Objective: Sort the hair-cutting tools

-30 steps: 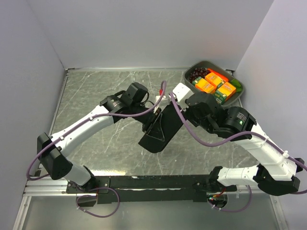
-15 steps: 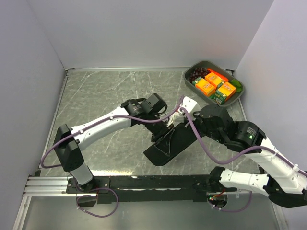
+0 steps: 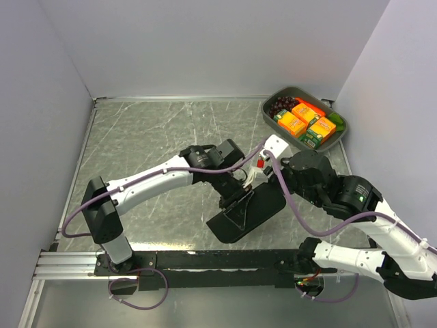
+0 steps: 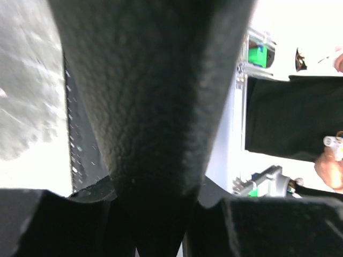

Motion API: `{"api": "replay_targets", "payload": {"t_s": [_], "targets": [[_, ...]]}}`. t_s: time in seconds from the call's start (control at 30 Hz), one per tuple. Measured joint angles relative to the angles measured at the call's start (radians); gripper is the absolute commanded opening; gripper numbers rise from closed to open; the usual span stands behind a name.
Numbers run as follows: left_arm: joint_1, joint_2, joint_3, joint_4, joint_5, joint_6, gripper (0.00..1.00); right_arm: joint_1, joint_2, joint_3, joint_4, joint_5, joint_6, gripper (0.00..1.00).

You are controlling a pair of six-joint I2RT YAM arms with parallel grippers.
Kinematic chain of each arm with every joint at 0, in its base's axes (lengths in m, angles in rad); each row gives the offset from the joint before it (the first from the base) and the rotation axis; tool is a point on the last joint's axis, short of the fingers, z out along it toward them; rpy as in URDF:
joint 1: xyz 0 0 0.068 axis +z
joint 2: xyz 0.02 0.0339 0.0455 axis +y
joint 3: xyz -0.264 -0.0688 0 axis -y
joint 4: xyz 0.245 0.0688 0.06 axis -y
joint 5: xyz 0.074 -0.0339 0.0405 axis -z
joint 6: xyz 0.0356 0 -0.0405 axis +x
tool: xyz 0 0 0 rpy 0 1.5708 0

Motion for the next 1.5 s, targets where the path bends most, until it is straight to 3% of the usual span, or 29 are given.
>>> {"api": "replay_targets", "payload": {"t_s": [0.03,0.27,0.4,0.53,0.7,0.9,1.07,1.23,1.5], "targets": [[-0.006,0.000,-0.006,0.000,-0.002,-0.011,0.17,0.000,-0.005,0.004,-0.005,0.016,0.016,0.59],[0.010,-0.013,-0.065,0.050,-0.043,-0.106,0.18,0.002,-0.116,-0.020,0.036,0.069,0.156,0.66],[0.089,-0.051,-0.092,0.109,-0.067,-0.156,0.22,0.002,-0.169,-0.020,0.000,0.096,0.248,0.72],[0.214,-0.104,-0.116,0.179,-0.095,-0.222,0.23,0.002,-0.191,-0.020,-0.069,0.132,0.352,0.99],[0.330,-0.098,-0.117,0.234,-0.196,-0.306,0.26,0.002,-0.132,-0.041,-0.124,0.135,0.483,1.00],[0.397,0.035,-0.105,0.251,-0.335,-0.412,0.26,-0.011,0.018,-0.099,-0.131,0.055,0.619,1.00],[0.448,0.142,-0.109,0.296,-0.390,-0.480,0.25,-0.055,0.140,-0.127,-0.123,-0.019,0.683,1.00],[0.498,0.215,-0.112,0.343,-0.434,-0.536,0.28,-0.111,0.161,-0.133,-0.106,-0.090,0.716,1.00],[0.544,0.321,-0.097,0.333,-0.533,-0.557,0.52,-0.142,0.161,-0.140,-0.072,-0.129,0.750,1.00]]}}
